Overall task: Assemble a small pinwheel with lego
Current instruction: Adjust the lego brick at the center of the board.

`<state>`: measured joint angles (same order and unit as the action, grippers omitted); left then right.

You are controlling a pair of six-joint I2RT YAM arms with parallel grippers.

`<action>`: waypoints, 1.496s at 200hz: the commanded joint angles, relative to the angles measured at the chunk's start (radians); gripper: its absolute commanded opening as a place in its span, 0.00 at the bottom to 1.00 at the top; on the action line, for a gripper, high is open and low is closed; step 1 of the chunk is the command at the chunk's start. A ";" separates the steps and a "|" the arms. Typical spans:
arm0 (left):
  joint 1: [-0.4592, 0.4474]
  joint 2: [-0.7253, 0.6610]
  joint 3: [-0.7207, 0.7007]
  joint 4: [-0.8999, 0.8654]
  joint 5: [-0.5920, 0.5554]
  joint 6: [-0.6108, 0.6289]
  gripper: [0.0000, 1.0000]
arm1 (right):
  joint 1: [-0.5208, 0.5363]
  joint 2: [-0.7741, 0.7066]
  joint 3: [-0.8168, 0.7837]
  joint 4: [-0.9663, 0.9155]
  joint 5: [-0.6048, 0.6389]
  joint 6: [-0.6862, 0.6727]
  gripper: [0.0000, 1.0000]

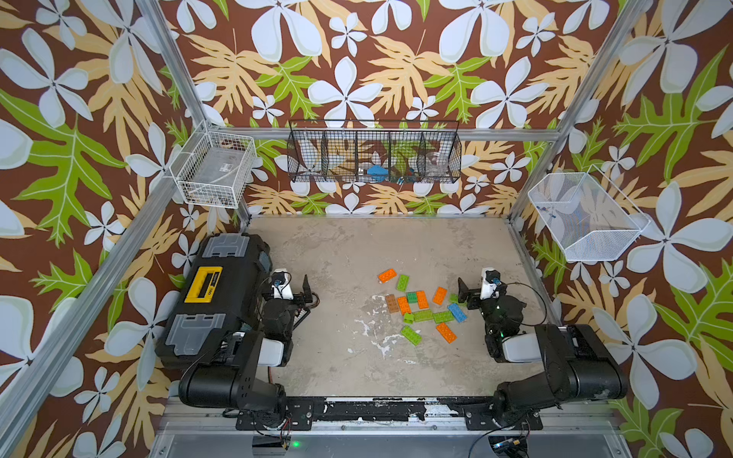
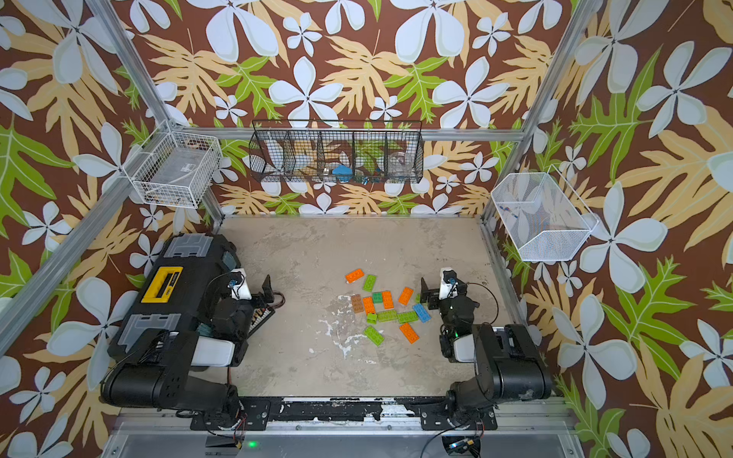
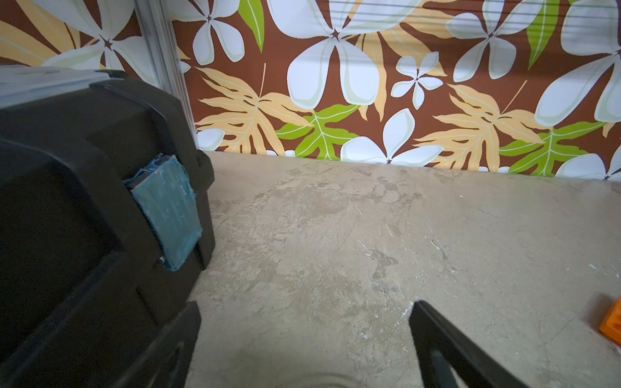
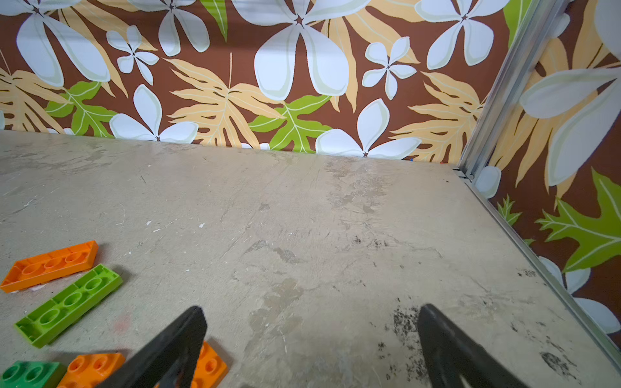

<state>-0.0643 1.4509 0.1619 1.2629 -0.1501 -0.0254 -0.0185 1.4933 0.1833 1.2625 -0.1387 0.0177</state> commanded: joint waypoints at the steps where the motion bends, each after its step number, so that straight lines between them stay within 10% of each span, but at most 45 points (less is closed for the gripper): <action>1: 0.008 0.000 0.004 0.001 0.039 -0.015 1.00 | -0.001 -0.002 0.004 0.005 -0.008 -0.005 1.00; 139: -0.015 -0.032 -0.005 0.002 -0.083 -0.034 1.00 | -0.008 -0.034 -0.010 0.025 0.000 0.009 1.00; 209: -0.121 -0.425 0.069 -0.350 -0.226 -0.041 1.00 | 0.128 -0.366 0.058 -0.380 0.145 0.052 1.00; 276: -0.266 -0.539 0.270 -0.881 -0.272 -0.422 1.00 | 0.328 -0.608 0.133 -0.770 0.216 0.243 1.00; 299: -0.302 -0.520 0.328 -0.994 -0.130 -0.511 1.00 | 0.408 -0.690 0.161 -0.931 0.271 0.369 1.00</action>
<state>-0.3397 0.9184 0.4480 0.4740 -0.3832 -0.3798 0.3416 0.8570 0.3195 0.5400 0.0612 0.2295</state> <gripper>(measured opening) 0.996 0.997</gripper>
